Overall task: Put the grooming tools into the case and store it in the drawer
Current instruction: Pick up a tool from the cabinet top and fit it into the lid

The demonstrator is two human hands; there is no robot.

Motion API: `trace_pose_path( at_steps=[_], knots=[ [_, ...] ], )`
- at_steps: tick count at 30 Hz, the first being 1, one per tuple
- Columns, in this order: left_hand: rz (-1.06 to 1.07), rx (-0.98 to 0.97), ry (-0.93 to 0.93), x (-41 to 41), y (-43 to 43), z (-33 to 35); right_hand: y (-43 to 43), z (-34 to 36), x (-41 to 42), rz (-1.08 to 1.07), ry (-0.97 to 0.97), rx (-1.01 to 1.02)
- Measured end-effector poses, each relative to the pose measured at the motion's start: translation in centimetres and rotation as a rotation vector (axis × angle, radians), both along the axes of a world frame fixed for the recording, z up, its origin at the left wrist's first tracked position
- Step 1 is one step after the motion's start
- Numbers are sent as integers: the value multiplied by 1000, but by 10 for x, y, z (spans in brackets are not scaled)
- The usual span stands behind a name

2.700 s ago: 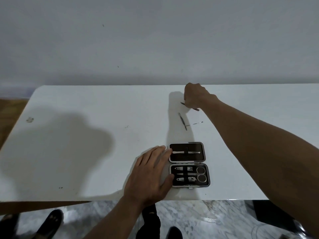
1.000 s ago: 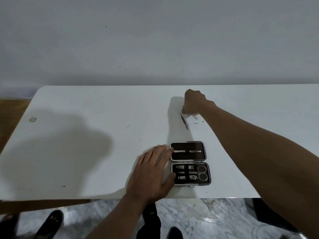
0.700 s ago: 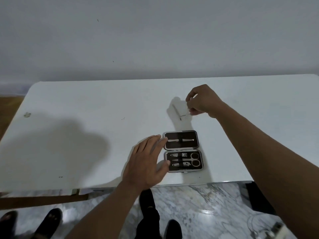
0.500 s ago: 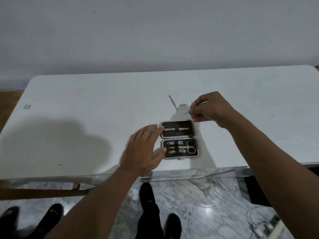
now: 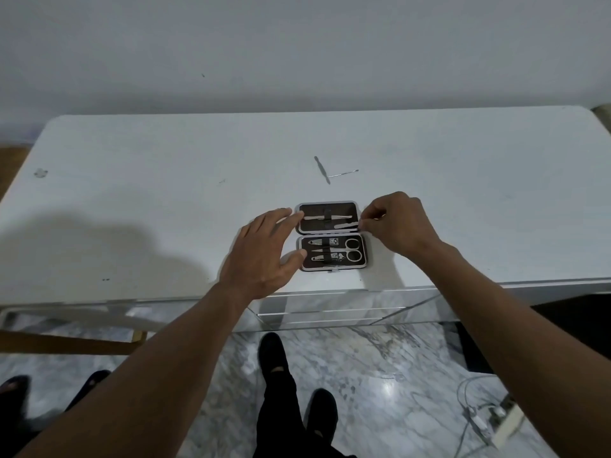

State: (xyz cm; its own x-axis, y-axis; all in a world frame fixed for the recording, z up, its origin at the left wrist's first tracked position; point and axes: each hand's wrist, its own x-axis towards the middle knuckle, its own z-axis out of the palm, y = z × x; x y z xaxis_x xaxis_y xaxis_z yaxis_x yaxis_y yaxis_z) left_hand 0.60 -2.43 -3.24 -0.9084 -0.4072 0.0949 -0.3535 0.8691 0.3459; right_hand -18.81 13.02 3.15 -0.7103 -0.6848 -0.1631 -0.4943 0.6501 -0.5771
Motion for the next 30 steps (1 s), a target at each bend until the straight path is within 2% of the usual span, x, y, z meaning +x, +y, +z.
trace_pose_path(
  at_steps=[9,17,24,30],
  knots=[
    [-3,3,11,1,-1,0,-2,1,1,196,257,115],
    [-13,11,5,1,-2,0,-8,11,-6,300,289,206],
    [-7,33,14,1,-2,1,-7,16,-6,400,451,261],
    [-7,38,18,1,-3,1,1,16,-1,465,482,244]
  ],
)
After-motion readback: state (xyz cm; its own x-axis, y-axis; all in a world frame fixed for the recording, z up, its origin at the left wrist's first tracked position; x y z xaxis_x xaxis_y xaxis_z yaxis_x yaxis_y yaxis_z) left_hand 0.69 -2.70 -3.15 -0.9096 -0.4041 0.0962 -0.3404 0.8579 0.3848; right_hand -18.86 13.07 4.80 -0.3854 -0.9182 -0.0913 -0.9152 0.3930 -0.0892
